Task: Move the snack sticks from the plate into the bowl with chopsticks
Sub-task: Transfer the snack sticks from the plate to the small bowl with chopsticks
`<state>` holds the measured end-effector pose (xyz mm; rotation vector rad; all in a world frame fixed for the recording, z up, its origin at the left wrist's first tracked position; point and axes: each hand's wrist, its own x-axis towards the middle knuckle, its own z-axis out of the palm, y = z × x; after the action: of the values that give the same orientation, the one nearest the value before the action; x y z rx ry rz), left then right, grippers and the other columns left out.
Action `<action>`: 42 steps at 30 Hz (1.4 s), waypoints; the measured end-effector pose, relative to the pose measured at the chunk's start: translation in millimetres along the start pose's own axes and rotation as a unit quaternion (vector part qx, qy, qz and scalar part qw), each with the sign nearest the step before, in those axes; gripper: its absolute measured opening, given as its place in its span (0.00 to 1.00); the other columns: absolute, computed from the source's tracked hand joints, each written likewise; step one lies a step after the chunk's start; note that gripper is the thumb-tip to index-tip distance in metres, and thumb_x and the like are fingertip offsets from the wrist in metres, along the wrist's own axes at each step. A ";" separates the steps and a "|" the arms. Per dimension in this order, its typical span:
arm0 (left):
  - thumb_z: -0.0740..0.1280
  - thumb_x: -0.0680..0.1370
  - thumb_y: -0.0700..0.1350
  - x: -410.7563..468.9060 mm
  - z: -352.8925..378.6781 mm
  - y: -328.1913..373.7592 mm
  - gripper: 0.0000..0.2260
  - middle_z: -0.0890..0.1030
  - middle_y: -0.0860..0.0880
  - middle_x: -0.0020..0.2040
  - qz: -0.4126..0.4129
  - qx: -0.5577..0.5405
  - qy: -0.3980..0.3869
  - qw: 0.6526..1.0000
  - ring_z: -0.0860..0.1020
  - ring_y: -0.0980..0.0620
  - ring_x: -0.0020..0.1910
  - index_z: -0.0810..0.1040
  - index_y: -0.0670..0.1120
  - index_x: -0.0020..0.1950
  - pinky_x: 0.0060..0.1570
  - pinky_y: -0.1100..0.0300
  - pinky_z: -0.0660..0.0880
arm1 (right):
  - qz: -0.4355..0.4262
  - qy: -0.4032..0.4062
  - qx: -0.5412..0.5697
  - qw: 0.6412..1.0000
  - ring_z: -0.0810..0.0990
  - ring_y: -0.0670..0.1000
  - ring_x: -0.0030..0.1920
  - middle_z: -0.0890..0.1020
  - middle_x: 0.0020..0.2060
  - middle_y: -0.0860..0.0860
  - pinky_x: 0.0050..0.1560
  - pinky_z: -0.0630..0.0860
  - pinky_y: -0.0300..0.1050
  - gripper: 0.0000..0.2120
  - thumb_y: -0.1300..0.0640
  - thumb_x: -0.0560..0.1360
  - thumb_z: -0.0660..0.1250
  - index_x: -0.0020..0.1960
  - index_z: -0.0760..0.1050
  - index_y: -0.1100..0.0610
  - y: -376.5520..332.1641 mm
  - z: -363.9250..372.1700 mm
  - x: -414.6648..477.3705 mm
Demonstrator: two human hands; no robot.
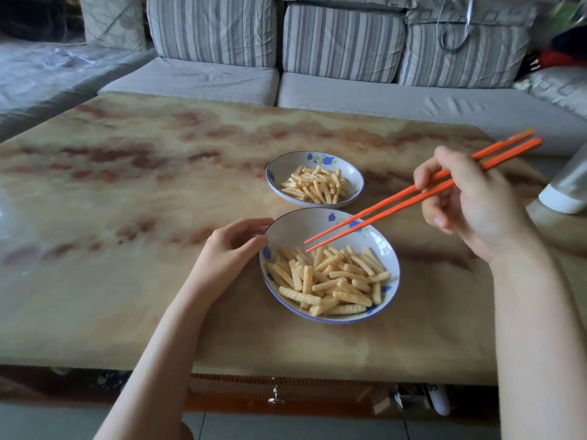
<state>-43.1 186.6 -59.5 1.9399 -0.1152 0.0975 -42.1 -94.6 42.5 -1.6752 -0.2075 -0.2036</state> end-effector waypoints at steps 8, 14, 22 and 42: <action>0.64 0.70 0.49 0.6 -0.3 -0.5 0.17 0.84 0.59 0.51 -0.001 0.003 -0.001 1.000 0.80 0.65 0.51 0.82 0.56 0.57 0.59 0.60 0.75 | 0.029 0.005 -0.036 0.999 0.63 0.51 0.17 0.69 0.16 0.53 0.19 0.58 0.36 0.21 0.53 0.83 0.51 0.36 0.71 0.59 1.2 11.7 -3.5; 0.65 0.70 0.49 0.9 -0.3 -1.5 0.17 0.84 0.59 0.51 -0.001 0.002 -0.002 1.000 0.80 0.64 0.52 0.82 0.56 0.57 0.60 0.59 0.75 | 0.044 -0.002 -0.048 0.998 0.63 0.52 0.18 0.70 0.17 0.54 0.19 0.59 0.36 0.20 0.52 0.82 0.52 0.36 0.71 0.60 5.9 17.4 -1.7; 0.65 0.70 0.49 1.3 0.2 -3.1 0.17 0.84 0.59 0.52 -0.003 -0.001 0.000 1.000 0.80 0.63 0.53 0.82 0.55 0.58 0.61 0.56 0.75 | 0.048 0.005 -0.051 0.998 0.64 0.52 0.18 0.71 0.17 0.55 0.20 0.60 0.36 0.21 0.53 0.83 0.52 0.36 0.71 0.60 9.8 23.1 -2.0; 0.65 0.70 0.48 3.3 0.5 -3.8 0.17 0.84 0.59 0.51 -0.005 -0.014 -0.002 1.000 0.80 0.63 0.52 0.82 0.56 0.57 0.60 0.58 0.76 | -0.008 0.225 0.023 0.974 0.67 0.50 0.16 0.72 0.16 0.51 0.21 0.62 0.39 0.21 0.54 0.82 0.50 0.33 0.69 0.58 32.9 29.0 43.6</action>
<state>-39.3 187.4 -62.8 1.9126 -0.1090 0.0857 8.7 -68.8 18.7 -1.5375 0.1150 -0.5778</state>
